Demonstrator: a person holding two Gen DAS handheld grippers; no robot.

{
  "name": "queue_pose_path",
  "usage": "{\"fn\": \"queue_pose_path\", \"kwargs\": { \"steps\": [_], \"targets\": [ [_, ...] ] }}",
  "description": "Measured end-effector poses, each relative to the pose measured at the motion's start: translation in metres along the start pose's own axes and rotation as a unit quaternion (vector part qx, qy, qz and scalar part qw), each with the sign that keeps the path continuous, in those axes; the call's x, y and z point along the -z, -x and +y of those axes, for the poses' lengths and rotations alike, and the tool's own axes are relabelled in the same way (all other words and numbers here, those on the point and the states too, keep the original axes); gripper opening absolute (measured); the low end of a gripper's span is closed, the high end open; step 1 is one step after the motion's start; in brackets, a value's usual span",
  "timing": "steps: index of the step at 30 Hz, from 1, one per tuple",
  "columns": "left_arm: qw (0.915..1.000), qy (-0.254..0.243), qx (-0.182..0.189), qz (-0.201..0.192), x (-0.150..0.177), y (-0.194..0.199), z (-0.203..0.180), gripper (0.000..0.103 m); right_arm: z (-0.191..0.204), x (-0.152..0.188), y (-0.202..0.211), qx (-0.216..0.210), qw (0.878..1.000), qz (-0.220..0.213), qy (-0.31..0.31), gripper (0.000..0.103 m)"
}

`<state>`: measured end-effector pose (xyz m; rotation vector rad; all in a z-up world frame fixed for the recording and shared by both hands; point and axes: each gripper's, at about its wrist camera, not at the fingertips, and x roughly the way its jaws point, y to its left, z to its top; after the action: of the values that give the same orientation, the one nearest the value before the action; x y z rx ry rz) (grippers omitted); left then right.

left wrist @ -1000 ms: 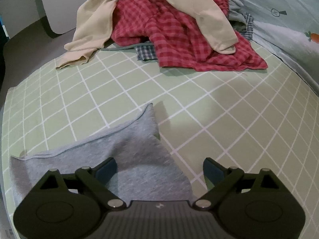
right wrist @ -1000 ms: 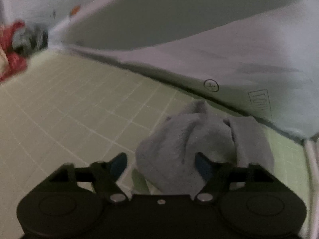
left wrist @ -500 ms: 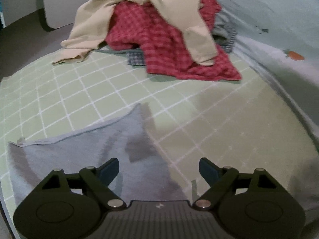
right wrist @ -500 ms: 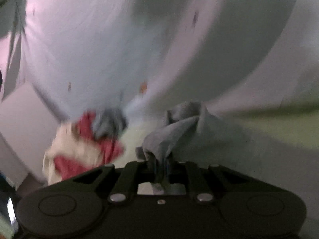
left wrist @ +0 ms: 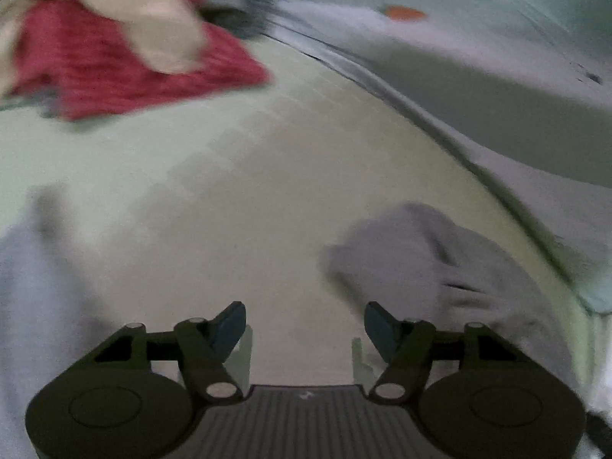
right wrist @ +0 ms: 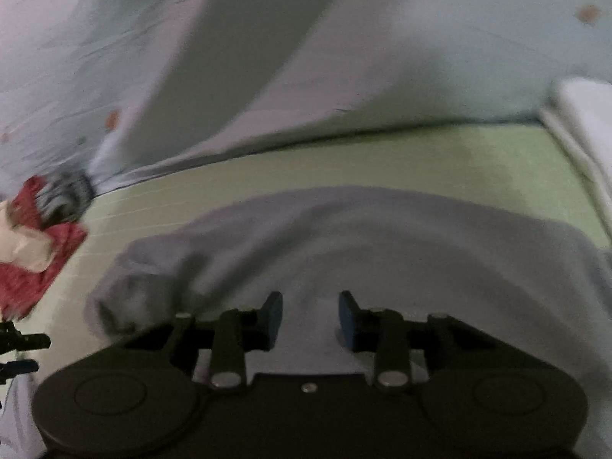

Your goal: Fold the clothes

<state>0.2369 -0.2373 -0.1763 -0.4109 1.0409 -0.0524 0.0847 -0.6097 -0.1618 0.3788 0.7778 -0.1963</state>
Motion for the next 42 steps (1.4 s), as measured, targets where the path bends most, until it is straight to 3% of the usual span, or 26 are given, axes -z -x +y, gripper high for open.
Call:
{"fn": "queue_pose_path", "kwargs": {
  "steps": [5,6,7,8,10,13,18,20,21,23,26,29,32,37,42],
  "targets": [
    [0.9997,0.007,0.018,0.015,-0.008,-0.044,-0.037,0.069,-0.037,0.021,0.012,0.039,0.998,0.018,-0.052,0.034],
    [0.9998,0.000,0.013,0.014,-0.010,-0.048,-0.043,0.063,-0.041,0.024,0.014,0.047,0.997,0.021,-0.058,0.034],
    [0.9999,-0.007,0.007,0.013,-0.013,-0.053,-0.048,0.020,-0.044,0.026,0.014,0.054,0.996,0.023,-0.064,0.034],
    [0.9999,-0.012,0.002,0.011,-0.015,-0.057,-0.053,0.005,-0.048,0.029,0.015,0.060,0.995,0.025,-0.071,0.034],
    [1.0000,-0.003,-0.005,0.004,-0.024,-0.057,-0.051,0.004,-0.058,0.030,0.017,0.067,0.994,0.027,-0.085,0.034],
    [0.9960,-0.041,-0.044,-0.066,-0.059,-0.027,-0.049,0.004,-0.064,0.030,0.018,0.078,0.992,0.023,-0.100,0.034],
    [0.9754,-0.065,-0.110,-0.180,-0.131,0.027,-0.040,0.008,-0.074,0.027,0.022,0.098,0.990,0.015,-0.096,0.034],
    [0.9663,-0.066,-0.137,-0.208,-0.153,0.033,-0.035,0.030,-0.077,0.026,0.021,0.104,0.990,0.014,-0.095,0.034],
    [0.9638,-0.069,-0.151,-0.208,-0.160,0.032,-0.032,0.053,-0.077,0.026,0.020,0.104,0.990,0.014,-0.097,0.034],
    [0.9624,-0.063,-0.165,-0.206,-0.161,0.034,-0.020,0.065,-0.077,0.026,0.021,0.104,0.990,0.014,-0.098,0.034],
    [0.9702,-0.030,-0.154,-0.185,-0.146,0.034,0.003,0.068,-0.073,0.028,0.023,0.110,0.990,0.012,-0.087,0.034],
    [0.9747,0.000,-0.173,-0.142,-0.121,0.023,0.029,0.068,-0.070,0.031,0.023,0.127,0.989,0.015,-0.071,0.034],
    [0.9733,0.025,-0.204,-0.103,-0.092,0.012,0.050,0.068,-0.069,0.029,0.020,0.141,0.988,0.017,-0.057,0.036],
    [0.9720,0.071,-0.214,-0.066,-0.070,-0.012,0.080,0.068,-0.071,0.015,0.012,0.209,0.978,0.002,0.022,0.054],
    [0.9657,0.106,-0.224,-0.076,-0.072,-0.027,0.086,0.067,-0.101,0.001,0.010,0.275,0.961,-0.011,0.022,0.063]
  ]
}}
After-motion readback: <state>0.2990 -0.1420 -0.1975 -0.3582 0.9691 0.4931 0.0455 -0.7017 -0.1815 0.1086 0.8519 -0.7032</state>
